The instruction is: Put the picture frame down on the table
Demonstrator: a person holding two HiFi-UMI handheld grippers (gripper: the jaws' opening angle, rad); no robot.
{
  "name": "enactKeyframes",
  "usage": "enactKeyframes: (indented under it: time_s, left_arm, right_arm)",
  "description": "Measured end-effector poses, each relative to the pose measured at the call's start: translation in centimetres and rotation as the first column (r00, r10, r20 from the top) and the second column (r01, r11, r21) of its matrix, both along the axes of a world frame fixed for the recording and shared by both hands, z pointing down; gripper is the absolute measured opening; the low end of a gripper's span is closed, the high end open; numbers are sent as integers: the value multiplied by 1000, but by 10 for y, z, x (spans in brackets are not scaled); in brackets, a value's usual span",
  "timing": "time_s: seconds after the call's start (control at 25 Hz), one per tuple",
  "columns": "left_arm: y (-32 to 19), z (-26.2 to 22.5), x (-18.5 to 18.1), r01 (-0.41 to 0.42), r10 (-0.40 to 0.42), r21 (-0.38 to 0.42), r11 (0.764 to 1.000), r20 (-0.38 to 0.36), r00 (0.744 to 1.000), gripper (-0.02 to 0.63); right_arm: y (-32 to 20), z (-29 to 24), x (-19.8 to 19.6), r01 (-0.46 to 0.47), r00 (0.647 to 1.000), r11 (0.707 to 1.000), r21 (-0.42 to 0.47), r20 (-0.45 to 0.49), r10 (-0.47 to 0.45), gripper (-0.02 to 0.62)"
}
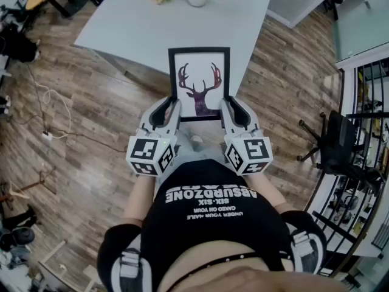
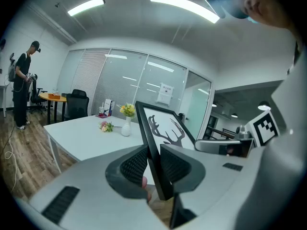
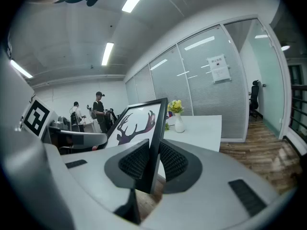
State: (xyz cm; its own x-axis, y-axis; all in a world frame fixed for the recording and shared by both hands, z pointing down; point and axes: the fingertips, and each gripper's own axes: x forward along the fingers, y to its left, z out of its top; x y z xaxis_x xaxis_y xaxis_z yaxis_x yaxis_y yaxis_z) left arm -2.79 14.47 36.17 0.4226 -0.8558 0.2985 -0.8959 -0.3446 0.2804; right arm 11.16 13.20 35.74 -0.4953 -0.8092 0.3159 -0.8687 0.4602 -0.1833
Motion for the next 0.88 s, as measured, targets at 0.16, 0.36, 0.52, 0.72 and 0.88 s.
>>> enactKeyframes:
  time_s: [0.16, 0.36, 0.52, 0.72, 0.88]
  left_arm:
    - [12, 0, 12, 5, -5, -2, 1000, 3, 1000, 95]
    - [21, -1, 16, 19, -18, -5, 1000, 8, 1000, 95]
    - [28, 2, 17, 22, -22, -16, 1000, 17, 1000, 95]
    - [25, 2, 12, 24, -23, -19, 1000, 21, 1000, 95]
    - [19, 7, 14, 14, -13, -32, 999, 18, 1000, 95]
  right_arm:
    - [10, 0, 12, 5, 1000, 1000, -2, 4, -5, 83]
    - [20, 2, 16, 12, 1000, 1000, -8, 15, -12, 83]
    - [26, 7, 17, 16, 1000, 1000, -14, 22, -16, 83]
    - [23, 8, 12, 17, 999, 1000, -10, 41, -17, 83]
    - [20, 13, 15, 3, 999, 1000, -28, 43, -2, 83]
